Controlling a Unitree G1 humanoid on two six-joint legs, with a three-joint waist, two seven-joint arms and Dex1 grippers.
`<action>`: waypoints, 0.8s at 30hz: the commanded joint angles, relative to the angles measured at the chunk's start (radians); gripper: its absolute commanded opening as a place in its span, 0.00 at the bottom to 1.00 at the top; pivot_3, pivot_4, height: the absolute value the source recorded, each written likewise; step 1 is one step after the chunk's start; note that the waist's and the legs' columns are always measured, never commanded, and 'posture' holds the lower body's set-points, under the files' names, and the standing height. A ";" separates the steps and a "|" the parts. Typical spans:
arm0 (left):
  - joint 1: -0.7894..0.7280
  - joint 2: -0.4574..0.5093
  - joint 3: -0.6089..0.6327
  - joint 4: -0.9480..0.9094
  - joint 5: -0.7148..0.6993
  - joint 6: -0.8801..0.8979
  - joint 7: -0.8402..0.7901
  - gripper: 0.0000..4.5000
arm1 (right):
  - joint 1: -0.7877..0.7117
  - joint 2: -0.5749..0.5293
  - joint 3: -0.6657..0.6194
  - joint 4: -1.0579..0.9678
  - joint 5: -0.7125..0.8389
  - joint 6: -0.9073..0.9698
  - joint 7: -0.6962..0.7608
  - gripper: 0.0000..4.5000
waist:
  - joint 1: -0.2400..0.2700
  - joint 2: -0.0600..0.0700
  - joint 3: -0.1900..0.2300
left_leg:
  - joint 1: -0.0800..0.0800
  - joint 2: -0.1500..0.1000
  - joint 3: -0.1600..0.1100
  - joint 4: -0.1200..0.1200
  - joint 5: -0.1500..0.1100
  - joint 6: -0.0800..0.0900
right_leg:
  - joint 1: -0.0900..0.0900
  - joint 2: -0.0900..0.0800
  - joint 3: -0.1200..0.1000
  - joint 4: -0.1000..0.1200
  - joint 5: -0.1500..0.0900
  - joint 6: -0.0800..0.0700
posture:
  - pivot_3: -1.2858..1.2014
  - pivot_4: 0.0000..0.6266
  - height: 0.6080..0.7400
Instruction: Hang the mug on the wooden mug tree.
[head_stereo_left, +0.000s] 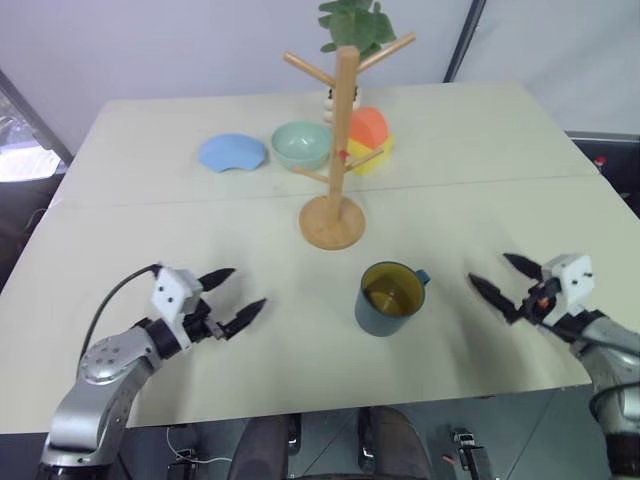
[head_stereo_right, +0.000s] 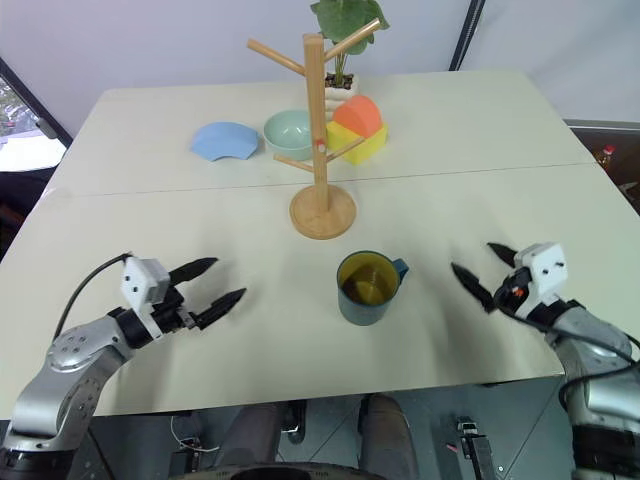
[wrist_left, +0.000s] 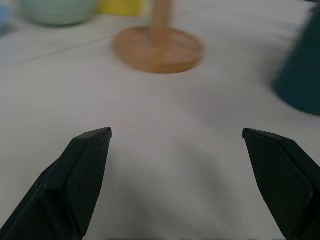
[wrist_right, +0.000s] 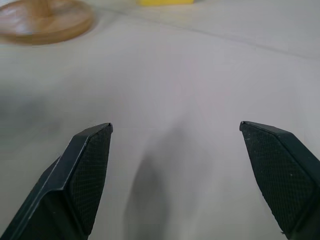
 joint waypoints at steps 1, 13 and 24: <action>-0.032 0.046 -0.070 -0.045 -0.026 0.010 -0.115 1.00 | 0.064 -0.003 -0.005 -0.166 0.030 0.032 -0.002 0.94 | 0.000 0.001 0.000 | 0.000 0.000 0.001 0.000 0.000 0.000 | 0.000 0.000 0.000 0.000 0.000 0.000 | 0.52 0.24 1.00; -0.159 0.060 -0.201 -0.060 -0.022 0.022 -0.235 1.00 | 0.058 0.065 0.103 -0.255 -0.021 0.023 -0.054 0.94 | 0.000 0.000 0.000 | 0.000 0.008 0.006 0.001 0.000 0.000 | -0.002 0.002 0.000 -0.003 0.000 0.000 | 0.52 0.24 1.00; -0.150 0.053 -0.204 -0.094 -0.019 0.031 -0.201 1.00 | -0.008 0.087 0.155 -0.218 -0.034 0.011 -0.049 0.94 | 0.003 0.000 0.000 | 0.000 0.009 0.009 0.004 -0.003 -0.003 | -0.003 0.005 -0.003 0.000 0.001 -0.002 | 0.52 0.24 1.00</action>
